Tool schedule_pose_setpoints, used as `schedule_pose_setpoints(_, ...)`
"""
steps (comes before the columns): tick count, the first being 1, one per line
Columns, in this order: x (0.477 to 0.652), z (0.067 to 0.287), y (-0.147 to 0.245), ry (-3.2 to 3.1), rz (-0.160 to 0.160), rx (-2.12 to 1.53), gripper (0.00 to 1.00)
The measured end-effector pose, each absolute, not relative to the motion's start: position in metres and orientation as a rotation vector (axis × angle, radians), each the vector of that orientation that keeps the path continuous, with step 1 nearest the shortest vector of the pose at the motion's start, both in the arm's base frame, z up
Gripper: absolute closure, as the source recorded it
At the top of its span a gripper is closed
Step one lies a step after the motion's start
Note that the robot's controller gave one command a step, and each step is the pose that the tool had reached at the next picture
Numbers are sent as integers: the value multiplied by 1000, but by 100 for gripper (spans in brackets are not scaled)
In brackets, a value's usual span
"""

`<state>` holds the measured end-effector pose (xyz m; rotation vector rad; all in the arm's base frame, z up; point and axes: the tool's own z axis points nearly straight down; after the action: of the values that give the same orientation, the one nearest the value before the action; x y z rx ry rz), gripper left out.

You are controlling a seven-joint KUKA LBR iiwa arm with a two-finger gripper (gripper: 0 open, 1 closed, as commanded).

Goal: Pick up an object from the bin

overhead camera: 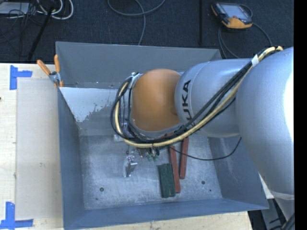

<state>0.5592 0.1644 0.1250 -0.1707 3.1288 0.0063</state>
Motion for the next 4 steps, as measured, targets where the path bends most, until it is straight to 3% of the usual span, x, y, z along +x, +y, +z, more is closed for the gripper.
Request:
schedule_pose_setpoints(1, 581, 91, 147, 3128, -3, -326, 0)
schedule_pose_setpoints(2, 576, 94, 147, 3126, -2, -341, 0)
schedule_pose_setpoints(3, 583, 100, 117, 3116, -3, -407, 0)
schedule_pose_setpoints(4, 611, 95, 102, 3097, 3, -516, 0)
